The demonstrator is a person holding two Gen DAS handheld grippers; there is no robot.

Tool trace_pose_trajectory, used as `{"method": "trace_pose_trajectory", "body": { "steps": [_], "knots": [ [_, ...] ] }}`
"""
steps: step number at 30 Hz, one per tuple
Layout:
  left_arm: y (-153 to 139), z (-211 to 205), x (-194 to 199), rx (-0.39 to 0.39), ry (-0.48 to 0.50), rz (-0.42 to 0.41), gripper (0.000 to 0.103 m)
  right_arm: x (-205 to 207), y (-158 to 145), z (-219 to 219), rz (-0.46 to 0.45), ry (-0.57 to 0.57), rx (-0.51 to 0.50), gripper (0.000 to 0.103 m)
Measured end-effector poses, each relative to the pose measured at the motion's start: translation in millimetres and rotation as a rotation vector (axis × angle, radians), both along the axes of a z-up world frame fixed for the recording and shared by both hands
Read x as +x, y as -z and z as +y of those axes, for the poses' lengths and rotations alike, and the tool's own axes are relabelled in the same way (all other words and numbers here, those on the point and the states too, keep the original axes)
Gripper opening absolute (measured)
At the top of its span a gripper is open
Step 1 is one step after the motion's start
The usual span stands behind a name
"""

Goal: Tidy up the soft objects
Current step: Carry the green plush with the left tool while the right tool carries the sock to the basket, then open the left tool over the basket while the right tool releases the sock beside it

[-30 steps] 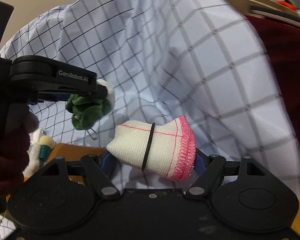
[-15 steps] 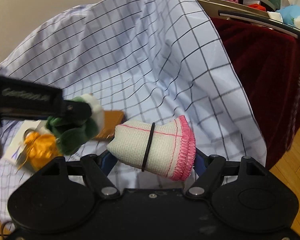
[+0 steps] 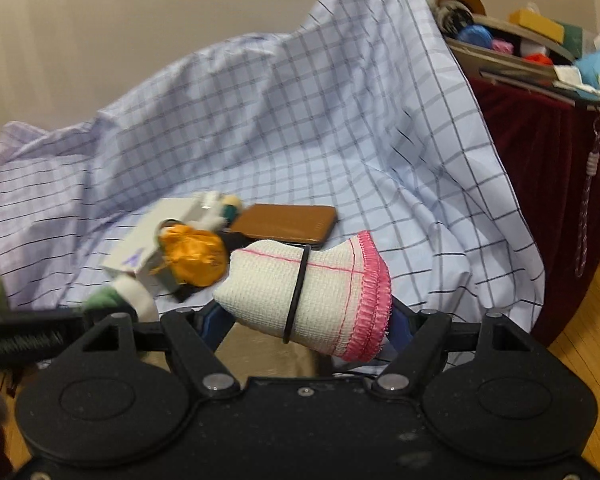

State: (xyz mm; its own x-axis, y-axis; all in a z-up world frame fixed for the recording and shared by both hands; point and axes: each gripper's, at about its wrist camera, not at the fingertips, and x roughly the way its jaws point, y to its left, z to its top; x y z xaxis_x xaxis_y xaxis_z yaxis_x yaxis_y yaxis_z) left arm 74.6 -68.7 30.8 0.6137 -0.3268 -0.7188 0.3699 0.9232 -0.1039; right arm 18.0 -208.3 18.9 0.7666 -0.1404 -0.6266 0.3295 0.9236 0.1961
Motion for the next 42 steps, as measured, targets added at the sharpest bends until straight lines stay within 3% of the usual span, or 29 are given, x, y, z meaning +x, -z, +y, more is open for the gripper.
{"method": "trace_pose_trajectory", "body": {
  "steps": [8, 12, 17, 22, 32, 37, 42],
  "knots": [
    [12, 27, -41, -0.033, -0.148, -0.036, 0.047, -40, -12, 22, -0.066, -0.066, -0.002, 0.076],
    [21, 37, -52, -0.072, -0.191, -0.021, 0.047, -45, -8, 33, -0.051, -0.098, -0.027, 0.076],
    [34, 42, -54, -0.022, -0.257, -0.041, 0.047, -44, 6, 52, -0.013, -0.138, -0.054, 0.076],
    [41, 56, -56, -0.05, -0.313, -0.023, 0.048, -45, 10, 59, -0.007, -0.161, -0.066, 0.076],
    [41, 56, -63, -0.059, -0.331, -0.063, 0.067, -45, 12, 57, 0.017, -0.154, -0.059, 0.076],
    [42, 62, -62, -0.064, -0.366, -0.042, 0.074, -44, 14, 56, 0.026, -0.151, -0.054, 0.076],
    [45, 64, -65, -0.043, -0.378, -0.028, 0.074, -43, 15, 54, 0.034, -0.157, -0.043, 0.077]
  ]
}}
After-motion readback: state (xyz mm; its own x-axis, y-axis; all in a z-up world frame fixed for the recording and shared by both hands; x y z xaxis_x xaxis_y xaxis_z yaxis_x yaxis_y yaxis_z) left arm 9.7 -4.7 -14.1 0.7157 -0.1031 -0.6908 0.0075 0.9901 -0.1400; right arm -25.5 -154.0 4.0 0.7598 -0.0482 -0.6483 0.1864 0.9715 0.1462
